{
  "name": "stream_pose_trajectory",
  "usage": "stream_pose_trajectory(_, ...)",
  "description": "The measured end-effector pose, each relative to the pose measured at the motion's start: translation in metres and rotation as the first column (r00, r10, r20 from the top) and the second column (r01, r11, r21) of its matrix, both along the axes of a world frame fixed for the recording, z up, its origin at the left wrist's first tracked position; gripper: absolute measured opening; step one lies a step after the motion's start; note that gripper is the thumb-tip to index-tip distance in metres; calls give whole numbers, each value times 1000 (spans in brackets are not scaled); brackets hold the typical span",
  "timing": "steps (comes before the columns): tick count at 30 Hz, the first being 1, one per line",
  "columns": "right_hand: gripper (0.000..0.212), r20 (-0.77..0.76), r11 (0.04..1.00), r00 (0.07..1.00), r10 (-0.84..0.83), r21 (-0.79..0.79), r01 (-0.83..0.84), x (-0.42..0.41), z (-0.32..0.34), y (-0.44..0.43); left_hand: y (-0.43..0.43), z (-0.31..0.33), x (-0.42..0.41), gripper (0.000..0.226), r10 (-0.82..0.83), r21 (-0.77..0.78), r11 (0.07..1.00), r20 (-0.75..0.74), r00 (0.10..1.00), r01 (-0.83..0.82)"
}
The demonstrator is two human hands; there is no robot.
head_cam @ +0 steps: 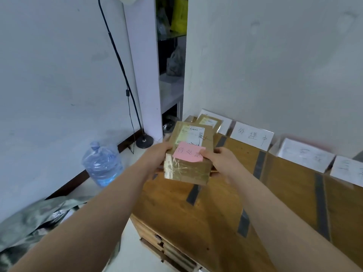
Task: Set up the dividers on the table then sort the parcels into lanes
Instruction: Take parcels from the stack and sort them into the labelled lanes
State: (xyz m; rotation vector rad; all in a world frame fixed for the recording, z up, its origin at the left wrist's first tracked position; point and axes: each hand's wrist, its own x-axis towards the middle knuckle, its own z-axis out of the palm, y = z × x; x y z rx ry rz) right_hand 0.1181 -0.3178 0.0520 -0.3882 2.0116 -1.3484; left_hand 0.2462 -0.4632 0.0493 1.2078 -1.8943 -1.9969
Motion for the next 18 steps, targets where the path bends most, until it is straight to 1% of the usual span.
stream_pose_trajectory(4, 39, 10, 996, 997, -73, 60, 73, -1, -23, -31, -39, -19, -9, 29, -81, -5, 997, 4, 997, 81)
stream_pose_trajectory(7, 32, 61, 986, 987, -151, 77, 146, 5, -37, -49, -64, -35, -17, 27, -158, -6, 987, 17, 987, 158)
stream_pose_trajectory(9, 29, 99, 976, 972, -212, 80, 204, 13, -46, -60, -77, -46, -19, 21, -197, 4, 980, 24, 980, 197)
stream_pose_trajectory(11, 31, 121, 961, 954, -274, 83, 265, 19, -55, -70, -90, -58, -23, 19, -224, 13, 975, 36, 974, 223)
stream_pose_trajectory(13, 35, 107, 946, 941, -320, 93, 311, 23, -63, -75, -98, -71, -28, 18, -248, 42, 968, 41, 968, 246)
stream_pose_trajectory(16, 42, 100, 922, 918, -383, 98, 374, 25, -75, -79, -103, -90, -32, 23, -283, 99, 956, 49, 958, 277)
stream_pose_trajectory(18, 45, 112, 912, 907, -406, 114, 394, 25, -83, -82, -104, -100, -35, 31, -305, 120, 947, 57, 951, 296)
